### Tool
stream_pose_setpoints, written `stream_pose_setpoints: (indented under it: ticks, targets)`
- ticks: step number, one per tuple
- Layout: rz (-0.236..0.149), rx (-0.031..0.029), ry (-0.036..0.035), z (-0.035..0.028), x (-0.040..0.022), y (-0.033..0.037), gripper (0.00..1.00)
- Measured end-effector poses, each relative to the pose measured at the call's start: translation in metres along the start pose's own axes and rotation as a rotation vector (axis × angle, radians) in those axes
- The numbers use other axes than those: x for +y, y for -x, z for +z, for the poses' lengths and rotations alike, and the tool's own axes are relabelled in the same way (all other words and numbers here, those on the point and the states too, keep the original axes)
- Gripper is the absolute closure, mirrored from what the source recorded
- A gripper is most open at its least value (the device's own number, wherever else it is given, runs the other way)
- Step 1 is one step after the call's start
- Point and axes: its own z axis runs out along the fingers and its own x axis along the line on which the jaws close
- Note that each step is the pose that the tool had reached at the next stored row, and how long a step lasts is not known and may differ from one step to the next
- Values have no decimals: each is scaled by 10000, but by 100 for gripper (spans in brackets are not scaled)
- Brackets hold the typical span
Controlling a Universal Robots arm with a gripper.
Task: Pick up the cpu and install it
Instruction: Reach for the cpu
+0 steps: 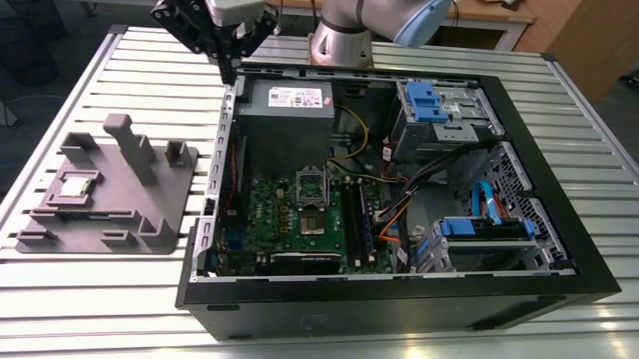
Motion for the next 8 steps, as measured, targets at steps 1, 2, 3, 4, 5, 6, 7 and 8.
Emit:
stream_pose_setpoints:
  ticks: [1,2,3,4,5,6,7,8]
  targets:
    - [0,-1,0,0,-2,-22,89]
    - [0,-1,0,0,-3,-43,89]
    - [0,-2,1,0,-5,-64,89]
    - [-1,-1,0,-1,-7,-83,89]
    - [-1,-1,0,-1,-8,-102,89]
    - [-1,-1,0,-2,-9,-118,89]
    - [-1,-1,0,-2,-10,-134,89]
    - [0,-1,0,-2,-11,-149,89]
